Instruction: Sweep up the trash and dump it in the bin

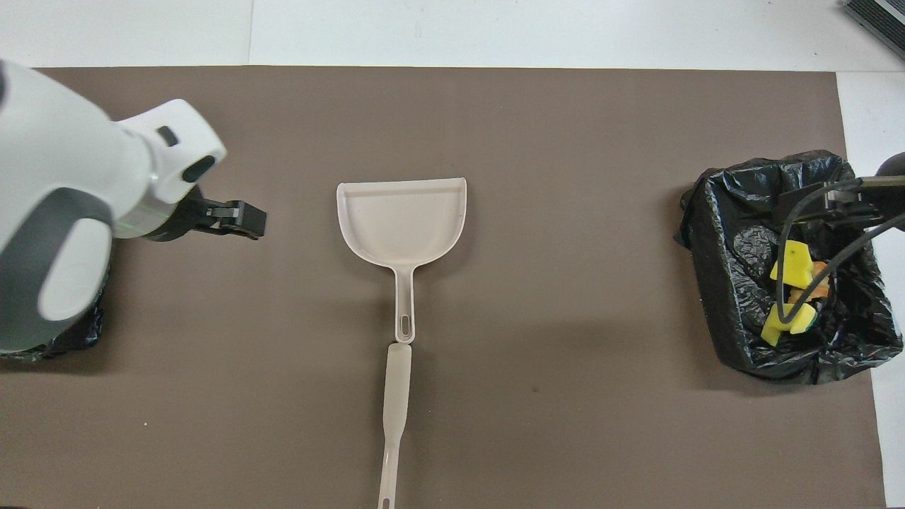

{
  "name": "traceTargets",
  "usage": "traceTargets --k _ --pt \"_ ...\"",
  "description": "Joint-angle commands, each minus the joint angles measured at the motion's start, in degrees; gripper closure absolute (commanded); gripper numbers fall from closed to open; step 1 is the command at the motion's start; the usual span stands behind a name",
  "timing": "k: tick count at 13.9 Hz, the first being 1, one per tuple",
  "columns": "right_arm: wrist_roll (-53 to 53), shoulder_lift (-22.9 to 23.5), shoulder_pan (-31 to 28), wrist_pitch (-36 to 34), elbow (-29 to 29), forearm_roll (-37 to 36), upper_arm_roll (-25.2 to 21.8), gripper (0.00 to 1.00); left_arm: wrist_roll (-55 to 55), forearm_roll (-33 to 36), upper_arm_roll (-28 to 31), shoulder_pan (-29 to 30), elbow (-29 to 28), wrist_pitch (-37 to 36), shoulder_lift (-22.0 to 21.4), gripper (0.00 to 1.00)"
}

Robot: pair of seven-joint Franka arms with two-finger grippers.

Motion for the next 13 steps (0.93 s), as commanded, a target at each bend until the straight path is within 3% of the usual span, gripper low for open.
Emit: traceTargets --k 1,6,13 --pt "0.72 -1.28 -0.22 0.63 -1.57 0.90 0.13 0.00 4.63 0.37 -0.45 2.06 7.63 -8.23 0.86 0.00" --pt "0.72 -1.28 -0.22 0.63 -1.57 0.90 0.13 0.00 4.63 1.34 -0.27 2.95 16.62 -13.97 4.64 0.00" --pt "0.72 -1.28 -0.22 0.63 -1.57 0.90 0.13 0.00 4.63 1.25 -0.80 2.95 12.23 -11.16 1.31 0.00"
